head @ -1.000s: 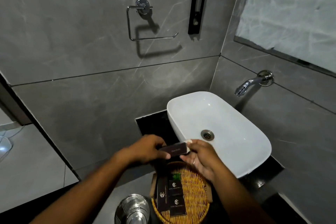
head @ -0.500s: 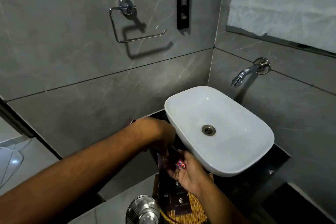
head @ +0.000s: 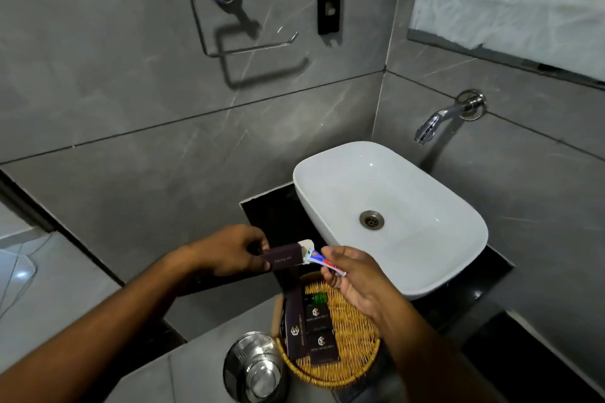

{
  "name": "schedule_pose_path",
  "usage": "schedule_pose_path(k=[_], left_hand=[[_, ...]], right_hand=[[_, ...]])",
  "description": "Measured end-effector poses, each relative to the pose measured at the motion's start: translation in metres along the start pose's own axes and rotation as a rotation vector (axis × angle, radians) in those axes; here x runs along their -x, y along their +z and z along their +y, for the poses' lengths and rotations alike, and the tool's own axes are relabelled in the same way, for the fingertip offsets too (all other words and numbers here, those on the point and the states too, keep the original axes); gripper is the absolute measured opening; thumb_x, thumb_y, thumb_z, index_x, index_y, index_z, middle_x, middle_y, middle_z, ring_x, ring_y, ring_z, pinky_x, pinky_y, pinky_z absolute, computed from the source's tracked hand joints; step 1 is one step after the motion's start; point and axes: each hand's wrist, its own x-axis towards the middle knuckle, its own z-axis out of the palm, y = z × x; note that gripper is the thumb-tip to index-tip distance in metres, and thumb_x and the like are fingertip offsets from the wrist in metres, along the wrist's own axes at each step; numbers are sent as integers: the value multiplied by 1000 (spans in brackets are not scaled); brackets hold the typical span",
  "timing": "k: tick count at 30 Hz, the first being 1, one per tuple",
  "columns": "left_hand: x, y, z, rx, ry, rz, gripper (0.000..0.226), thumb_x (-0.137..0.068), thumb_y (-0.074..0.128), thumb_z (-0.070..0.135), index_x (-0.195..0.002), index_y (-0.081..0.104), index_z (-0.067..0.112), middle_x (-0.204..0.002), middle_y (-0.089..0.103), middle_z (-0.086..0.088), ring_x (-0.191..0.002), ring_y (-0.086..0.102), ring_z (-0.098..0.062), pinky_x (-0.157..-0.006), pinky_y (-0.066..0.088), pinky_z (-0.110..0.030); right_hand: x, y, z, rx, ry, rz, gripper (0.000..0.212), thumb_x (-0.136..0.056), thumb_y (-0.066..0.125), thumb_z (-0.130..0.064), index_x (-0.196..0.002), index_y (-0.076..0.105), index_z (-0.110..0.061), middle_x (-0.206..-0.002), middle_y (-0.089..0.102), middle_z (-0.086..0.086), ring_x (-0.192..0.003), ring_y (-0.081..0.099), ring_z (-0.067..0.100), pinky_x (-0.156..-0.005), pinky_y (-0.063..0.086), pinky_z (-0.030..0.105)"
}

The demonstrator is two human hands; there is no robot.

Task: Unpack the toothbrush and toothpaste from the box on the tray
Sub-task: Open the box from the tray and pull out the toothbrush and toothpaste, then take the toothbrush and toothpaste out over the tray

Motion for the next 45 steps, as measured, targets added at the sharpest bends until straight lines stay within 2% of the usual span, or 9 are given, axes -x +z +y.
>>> schedule_pose_path(k=[5, 10, 17, 23, 25, 29, 34, 39, 45], left_hand=[[7, 39, -29, 224, -62, 118, 15, -76, 75, 16, -87, 66, 20, -87, 71, -2, -78, 65, -14, -71, 52, -25], [15, 77, -81, -107, -241, 288, 27, -71, 66, 33, -97, 60, 27, -98, 72, -4, -91, 66, -30, -71, 49, -34], [16, 139, -136, 389, -504, 394, 24, -71, 71, 16, -84, 51, 21, -75, 63, -1, -70, 61, -25, -56, 46, -30], [-16, 210, -181, 738, -679, 455, 29, -67, 71, 9, -90, 55, 17, -86, 67, -5, -84, 62, -27, -65, 47, -29], [-35, 239, -202, 850, -726, 473, 33, -67, 72, 5, -96, 58, 14, -89, 68, -3, -85, 62, -22, -60, 43, -21], [-71, 294, -242, 890, -747, 413, 36, -73, 74, 9, -102, 55, 18, -99, 64, -2, -90, 61, -24, -75, 45, -29], [-80, 297, -241, 877, -807, 515, 56, -77, 72, 14, -129, 52, 15, -122, 55, -4, -104, 55, -21, -94, 47, -33], [-61, 217, -165, 933, -591, 855, 27, -87, 62, 15, -114, 65, 15, -121, 65, -16, -105, 63, -35, -96, 52, -47], [-36, 143, -19, 451, 42, 624, 28, -89, 56, 9, -111, 71, 15, -112, 72, -10, -104, 63, -22, -91, 50, -34]], right_hand=[[-3, 9, 2, 138, 22, -23, 3, -80, 70, 5, -83, 71, 5, -80, 76, 19, -73, 74, 29, -56, 60, 26], [-2, 7, -11, 490, -78, 97, 10, -77, 75, 3, -72, 75, -5, -90, 71, 24, -75, 76, 26, -54, 59, 23], [13, 11, -29, 1065, -189, 182, 4, -79, 76, -11, -82, 75, -13, -76, 75, 7, -60, 72, 11, -50, 53, 18], [8, 26, -16, 1322, -242, 101, 9, -80, 76, -16, -83, 73, -24, -62, 68, -15, -51, 61, -14, -43, 39, -1], [-2, 17, -17, 1391, -282, 105, 8, -75, 77, -37, -82, 74, -35, -65, 72, -19, -61, 63, -14, -51, 44, 4], [-12, -18, -13, 1356, -152, 145, 69, -45, 68, -85, -99, 71, -43, -87, 77, -11, -72, 75, 17, -62, 61, 47], [-28, -42, -11, 1386, -221, 69, 70, -48, 74, -80, -102, 71, -36, -88, 77, -9, -76, 75, 16, -66, 61, 41], [-23, 5, -6, 1492, -380, 85, 4, -70, 72, -47, -74, 70, -46, -64, 69, -24, -67, 62, -16, -59, 43, -3], [-7, 20, -9, 1431, -329, 6, 9, -81, 73, -7, -88, 73, -12, -78, 70, 2, -51, 64, 1, -48, 51, 7]])
